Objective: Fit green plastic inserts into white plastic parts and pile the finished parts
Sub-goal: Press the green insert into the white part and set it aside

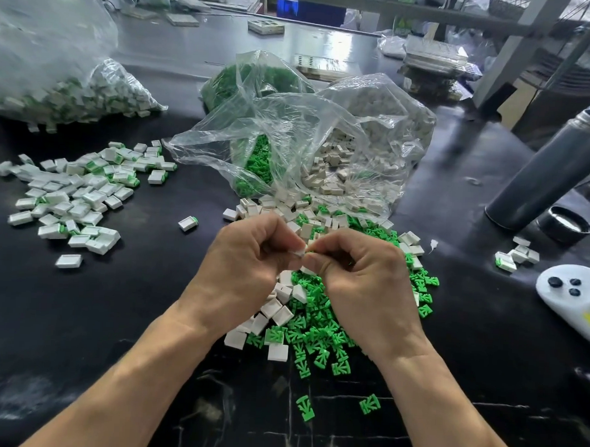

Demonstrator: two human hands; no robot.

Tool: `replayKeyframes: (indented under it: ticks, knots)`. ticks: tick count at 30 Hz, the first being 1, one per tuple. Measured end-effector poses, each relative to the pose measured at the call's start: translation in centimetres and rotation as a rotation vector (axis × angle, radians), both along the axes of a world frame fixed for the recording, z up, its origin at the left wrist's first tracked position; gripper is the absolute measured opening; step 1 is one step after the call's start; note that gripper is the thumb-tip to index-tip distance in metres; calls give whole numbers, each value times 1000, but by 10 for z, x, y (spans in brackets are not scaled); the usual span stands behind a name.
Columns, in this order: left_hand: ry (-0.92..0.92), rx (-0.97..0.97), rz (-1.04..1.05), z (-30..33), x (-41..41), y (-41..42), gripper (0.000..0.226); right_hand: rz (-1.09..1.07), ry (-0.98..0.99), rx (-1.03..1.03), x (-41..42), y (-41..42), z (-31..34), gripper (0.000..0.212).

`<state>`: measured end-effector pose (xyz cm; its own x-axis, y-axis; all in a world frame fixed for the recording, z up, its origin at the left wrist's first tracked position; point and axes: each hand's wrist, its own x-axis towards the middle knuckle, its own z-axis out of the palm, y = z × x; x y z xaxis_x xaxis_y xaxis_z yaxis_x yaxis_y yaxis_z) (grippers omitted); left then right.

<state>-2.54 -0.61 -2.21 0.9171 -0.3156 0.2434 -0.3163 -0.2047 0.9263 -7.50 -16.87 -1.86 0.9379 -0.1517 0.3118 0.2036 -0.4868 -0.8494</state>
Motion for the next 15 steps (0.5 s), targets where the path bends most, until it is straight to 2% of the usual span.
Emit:
replayKeyframes:
  ticks: [3,6,8,10,13,15]
  knots:
    - [-6,22,-22,1,1,1,27,40,40,80,1,-2,-2,17]
    - [18,-69,-19,4,1,1,25,56,33,321,4,-1,-4,19]
    - [47,-145,-29,7,1,2,21,66,-8,395,6,-1,-3,20]
    - [75,-192,-54,10,1,4,13,71,-47,389,8,-4,-4,19]
    - [197,-228,-79,13,1,7,27,66,-97,315,9,-6,-6,19]
    - [266,-204,-126,13,2,9,28,67,-128,258,9,-6,-8,19]
